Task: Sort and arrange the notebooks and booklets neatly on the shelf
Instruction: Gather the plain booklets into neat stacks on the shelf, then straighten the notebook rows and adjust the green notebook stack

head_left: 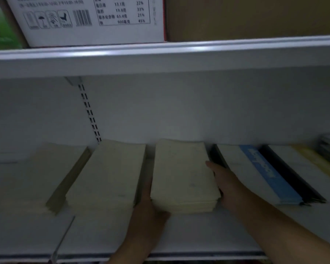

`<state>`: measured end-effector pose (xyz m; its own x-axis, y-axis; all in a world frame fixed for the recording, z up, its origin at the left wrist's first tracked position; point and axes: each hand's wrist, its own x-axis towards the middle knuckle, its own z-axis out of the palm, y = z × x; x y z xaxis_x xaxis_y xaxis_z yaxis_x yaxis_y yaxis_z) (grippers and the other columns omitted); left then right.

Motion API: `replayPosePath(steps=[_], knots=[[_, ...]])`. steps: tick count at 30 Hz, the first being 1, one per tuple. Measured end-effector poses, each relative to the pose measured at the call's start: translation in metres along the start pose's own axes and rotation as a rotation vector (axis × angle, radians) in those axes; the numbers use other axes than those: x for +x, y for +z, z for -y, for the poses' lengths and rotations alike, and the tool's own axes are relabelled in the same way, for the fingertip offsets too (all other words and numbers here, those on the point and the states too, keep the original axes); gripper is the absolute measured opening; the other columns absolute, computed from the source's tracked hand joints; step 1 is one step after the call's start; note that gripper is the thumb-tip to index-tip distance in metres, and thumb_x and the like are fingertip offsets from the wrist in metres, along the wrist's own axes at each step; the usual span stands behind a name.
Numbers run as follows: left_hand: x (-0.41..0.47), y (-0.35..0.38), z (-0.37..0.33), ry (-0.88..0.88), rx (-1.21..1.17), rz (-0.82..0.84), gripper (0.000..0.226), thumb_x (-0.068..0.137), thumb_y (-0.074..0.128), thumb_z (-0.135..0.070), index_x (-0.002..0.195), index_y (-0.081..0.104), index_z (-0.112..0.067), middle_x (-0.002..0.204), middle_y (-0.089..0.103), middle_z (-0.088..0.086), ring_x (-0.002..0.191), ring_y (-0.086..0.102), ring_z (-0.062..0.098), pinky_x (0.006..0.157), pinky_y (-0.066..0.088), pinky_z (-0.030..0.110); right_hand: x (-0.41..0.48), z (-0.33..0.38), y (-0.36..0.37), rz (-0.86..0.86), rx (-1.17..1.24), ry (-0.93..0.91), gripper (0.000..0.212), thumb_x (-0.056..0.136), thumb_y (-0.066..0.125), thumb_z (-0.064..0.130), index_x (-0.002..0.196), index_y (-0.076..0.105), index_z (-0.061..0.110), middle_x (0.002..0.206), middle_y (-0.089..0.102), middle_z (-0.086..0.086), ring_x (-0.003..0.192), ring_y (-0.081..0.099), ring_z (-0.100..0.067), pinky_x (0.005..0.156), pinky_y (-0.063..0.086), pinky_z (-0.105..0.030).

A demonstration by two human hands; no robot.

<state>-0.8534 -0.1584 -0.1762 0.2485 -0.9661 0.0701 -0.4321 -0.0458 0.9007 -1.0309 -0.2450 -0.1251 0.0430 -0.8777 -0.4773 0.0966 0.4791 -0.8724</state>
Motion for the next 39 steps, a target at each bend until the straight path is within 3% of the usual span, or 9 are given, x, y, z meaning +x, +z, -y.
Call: replayPosePath(steps=[5,15,18,21,23,25,28,34,39], knots=[[0.003,0.002,0.01,-0.034,0.03,-0.007,0.078,0.069,0.074,-0.008,0.135,0.042,-0.036,0.113,0.059,-0.021,0.114,0.057,0.01,0.085,0.041,0.019,-0.005,-0.028,-0.002,0.02,-0.25,-0.149,0.021,0.094,0.05,0.024,0.114,0.055,0.024,0.093,0.06,0.0,0.087,0.058,-0.021,0.084,0.047,-0.031],[0.001,0.003,0.001,-0.007,0.053,-0.033,0.062,0.072,0.074,-0.006,0.096,0.04,-0.052,0.086,0.05,-0.036,0.085,0.049,-0.004,0.066,0.037,0.006,0.015,-0.024,-0.003,0.095,-0.405,-0.302,0.02,0.093,0.049,0.017,0.108,0.051,0.03,0.085,0.055,0.012,0.076,0.054,-0.011,0.068,0.043,-0.024],[0.0,0.004,0.002,0.008,0.056,-0.051,0.067,0.07,0.075,-0.004,0.103,0.039,-0.05,0.087,0.048,-0.038,0.087,0.051,-0.004,0.064,0.034,-0.002,0.013,-0.029,-0.003,0.114,-0.293,-0.312,0.023,0.094,0.052,0.02,0.116,0.053,0.028,0.096,0.06,0.01,0.084,0.057,-0.008,0.07,0.047,-0.022],[-0.001,0.005,0.003,0.0,0.03,-0.027,0.077,0.068,0.079,-0.013,0.124,0.039,-0.047,0.102,0.049,-0.04,0.104,0.054,-0.006,0.084,0.039,0.009,0.015,-0.044,-0.009,0.111,-0.108,-0.295,0.056,0.094,0.053,0.03,0.146,0.031,0.026,0.137,0.045,0.007,0.125,0.046,-0.017,0.105,0.038,-0.033],[-0.004,0.002,0.005,0.035,-0.04,0.004,0.104,0.06,0.085,-0.037,0.143,0.021,-0.041,0.118,0.044,-0.047,0.111,0.046,-0.018,0.092,0.035,0.006,0.008,-0.053,-0.012,0.13,0.014,-0.363,0.049,0.096,0.049,0.02,0.141,0.034,0.029,0.134,0.047,0.012,0.119,0.051,-0.006,0.1,0.041,-0.022],[-0.008,0.001,0.004,0.074,-0.093,0.001,0.094,0.069,0.073,-0.048,0.142,0.015,-0.04,0.132,0.046,-0.037,0.118,0.048,-0.011,0.091,0.031,-0.003,0.006,-0.064,-0.015,0.141,0.033,-0.437,0.04,0.096,0.045,0.01,0.13,0.043,0.031,0.12,0.057,0.017,0.099,0.059,0.008,0.084,0.046,-0.009],[-0.012,0.0,-0.001,0.117,-0.119,-0.074,0.045,0.093,0.042,-0.04,0.135,0.027,-0.045,0.133,0.04,-0.041,0.126,0.034,-0.016,0.093,0.018,-0.01,0.008,-0.07,-0.014,0.118,-0.014,-0.498,0.041,0.095,0.052,0.012,0.13,0.047,0.032,0.118,0.061,0.018,0.107,0.058,0.002,0.097,0.044,-0.02],[-0.009,0.001,-0.006,0.194,-0.135,-0.138,0.053,0.085,0.037,-0.036,0.121,0.027,-0.074,0.112,0.025,-0.067,0.115,0.022,-0.038,0.092,0.014,-0.012,0.003,-0.064,-0.009,0.063,-0.116,-0.526,0.037,0.091,0.054,0.016,0.124,0.053,0.032,0.106,0.067,0.028,0.103,0.061,0.005,0.088,0.048,-0.014],[-0.008,-0.003,-0.005,0.134,-0.161,-0.085,0.037,0.094,0.039,-0.045,0.13,0.032,-0.05,0.13,0.03,-0.043,0.114,0.025,-0.036,0.091,0.013,-0.013,-0.005,-0.062,-0.008,0.057,-0.089,-0.47,0.042,0.091,0.054,0.02,0.133,0.051,0.026,0.123,0.064,0.009,0.115,0.059,-0.013,0.104,0.044,-0.04]])
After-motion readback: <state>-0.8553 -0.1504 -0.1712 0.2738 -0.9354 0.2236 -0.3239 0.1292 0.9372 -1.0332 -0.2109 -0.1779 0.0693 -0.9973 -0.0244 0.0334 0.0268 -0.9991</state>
